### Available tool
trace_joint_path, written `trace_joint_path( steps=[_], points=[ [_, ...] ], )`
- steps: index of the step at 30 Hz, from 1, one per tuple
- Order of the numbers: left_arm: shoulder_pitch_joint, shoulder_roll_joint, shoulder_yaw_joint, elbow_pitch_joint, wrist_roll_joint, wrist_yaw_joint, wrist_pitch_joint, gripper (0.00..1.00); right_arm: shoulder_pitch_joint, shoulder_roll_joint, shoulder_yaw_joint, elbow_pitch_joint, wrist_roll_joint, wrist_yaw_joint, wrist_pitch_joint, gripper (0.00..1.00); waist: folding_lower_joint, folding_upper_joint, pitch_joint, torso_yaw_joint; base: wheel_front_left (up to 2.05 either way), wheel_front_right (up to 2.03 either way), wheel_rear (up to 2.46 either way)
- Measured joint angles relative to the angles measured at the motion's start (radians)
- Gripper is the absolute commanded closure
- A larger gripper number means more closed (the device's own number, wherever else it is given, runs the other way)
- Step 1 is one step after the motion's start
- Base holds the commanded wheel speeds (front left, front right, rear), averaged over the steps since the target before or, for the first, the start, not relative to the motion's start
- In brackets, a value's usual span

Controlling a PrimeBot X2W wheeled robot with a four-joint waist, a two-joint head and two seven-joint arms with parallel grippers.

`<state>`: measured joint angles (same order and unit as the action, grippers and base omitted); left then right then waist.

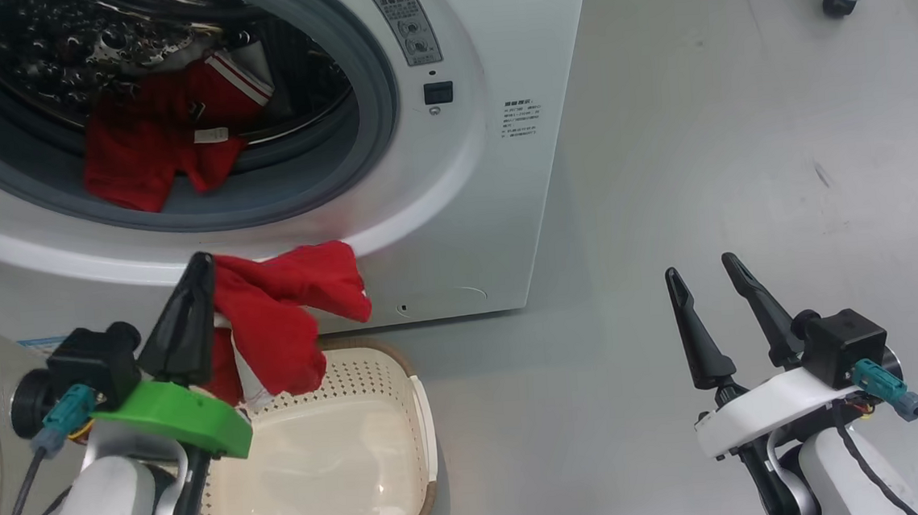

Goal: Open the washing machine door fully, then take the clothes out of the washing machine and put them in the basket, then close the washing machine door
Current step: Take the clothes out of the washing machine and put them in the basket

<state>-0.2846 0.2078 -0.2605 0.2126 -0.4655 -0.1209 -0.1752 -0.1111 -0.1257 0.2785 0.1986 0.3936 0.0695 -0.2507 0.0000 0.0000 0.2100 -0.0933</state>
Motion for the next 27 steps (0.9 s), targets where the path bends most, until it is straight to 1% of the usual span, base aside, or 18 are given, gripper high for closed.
trace_joint_path(
  steps=[12, 16, 27],
  points=[
    [0.035, 0.043, -0.043, 0.1, 0.011, 0.0, 0.052, 1.0, -0.004, 0.0, 0.014, -0.015, 0.0, 0.001, 0.009, 0.0, 0.0, 0.0, 0.056, -0.028, 0.0, 0.0, 0.0],
    [0.035, 0.073, -0.078, 0.159, 0.041, 0.0, 0.085, 1.0, -0.012, 0.002, 0.018, -0.019, 0.0, 0.001, 0.009, 0.0, 0.0, 0.0, 0.085, -0.049, 0.0, 0.0, 0.0],
    [0.033, 0.08, -0.094, 0.321, 0.051, 0.0, 0.156, 1.0, -0.04, 0.007, 0.026, -0.026, -0.001, 0.001, 0.009, 0.0, 0.0, 0.0, 0.154, -0.093, 0.0, 0.0, 0.0]
  ],
)
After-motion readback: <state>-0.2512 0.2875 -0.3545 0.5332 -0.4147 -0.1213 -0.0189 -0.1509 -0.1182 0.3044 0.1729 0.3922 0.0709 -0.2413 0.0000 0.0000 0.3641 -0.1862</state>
